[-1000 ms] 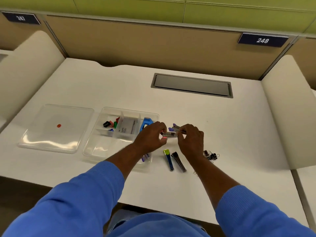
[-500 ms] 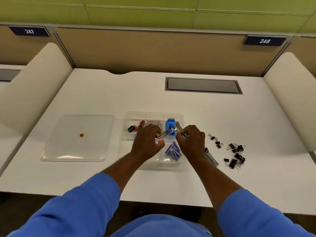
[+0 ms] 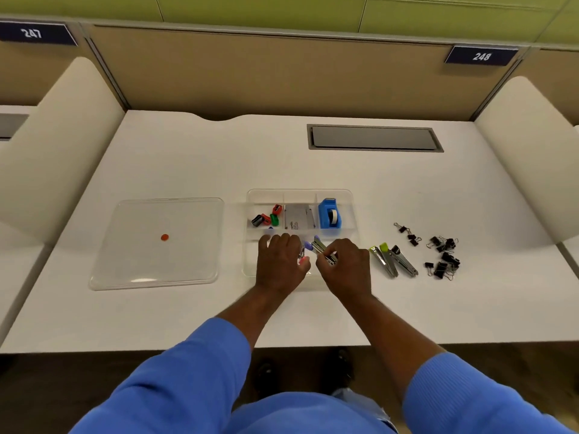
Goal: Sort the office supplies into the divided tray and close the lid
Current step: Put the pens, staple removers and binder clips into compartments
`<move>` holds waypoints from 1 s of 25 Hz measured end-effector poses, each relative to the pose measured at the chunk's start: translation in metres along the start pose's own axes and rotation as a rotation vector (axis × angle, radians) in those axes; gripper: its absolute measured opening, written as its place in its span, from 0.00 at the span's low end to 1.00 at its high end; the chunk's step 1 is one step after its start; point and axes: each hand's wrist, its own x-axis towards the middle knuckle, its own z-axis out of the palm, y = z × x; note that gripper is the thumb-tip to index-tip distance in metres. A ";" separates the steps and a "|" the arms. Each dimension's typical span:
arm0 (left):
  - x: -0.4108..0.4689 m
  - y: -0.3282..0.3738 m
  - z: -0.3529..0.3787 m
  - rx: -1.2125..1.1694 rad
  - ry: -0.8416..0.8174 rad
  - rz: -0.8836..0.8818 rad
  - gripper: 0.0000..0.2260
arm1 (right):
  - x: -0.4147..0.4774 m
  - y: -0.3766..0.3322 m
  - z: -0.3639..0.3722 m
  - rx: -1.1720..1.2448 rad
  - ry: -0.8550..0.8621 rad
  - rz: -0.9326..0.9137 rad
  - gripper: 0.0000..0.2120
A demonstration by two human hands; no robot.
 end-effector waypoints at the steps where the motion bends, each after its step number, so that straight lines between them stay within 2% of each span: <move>1: 0.000 0.000 0.003 0.026 -0.023 -0.005 0.16 | -0.002 0.001 0.001 -0.011 -0.007 0.003 0.10; 6: 0.003 -0.005 0.014 0.093 -0.142 -0.052 0.28 | -0.006 0.008 0.004 -0.098 -0.030 0.015 0.07; 11: 0.000 -0.018 0.019 0.035 -0.096 0.001 0.32 | 0.002 0.003 0.007 -0.121 -0.033 0.043 0.06; 16: -0.006 -0.030 0.021 0.052 -0.294 0.024 0.43 | 0.011 -0.012 0.025 -0.155 -0.095 0.101 0.07; 21: -0.013 -0.044 0.020 0.054 -0.388 0.042 0.47 | 0.015 -0.029 0.043 -0.168 -0.087 0.157 0.07; 25: -0.012 -0.049 0.018 0.048 -0.450 0.058 0.48 | 0.021 -0.041 0.056 -0.248 -0.157 0.181 0.12</move>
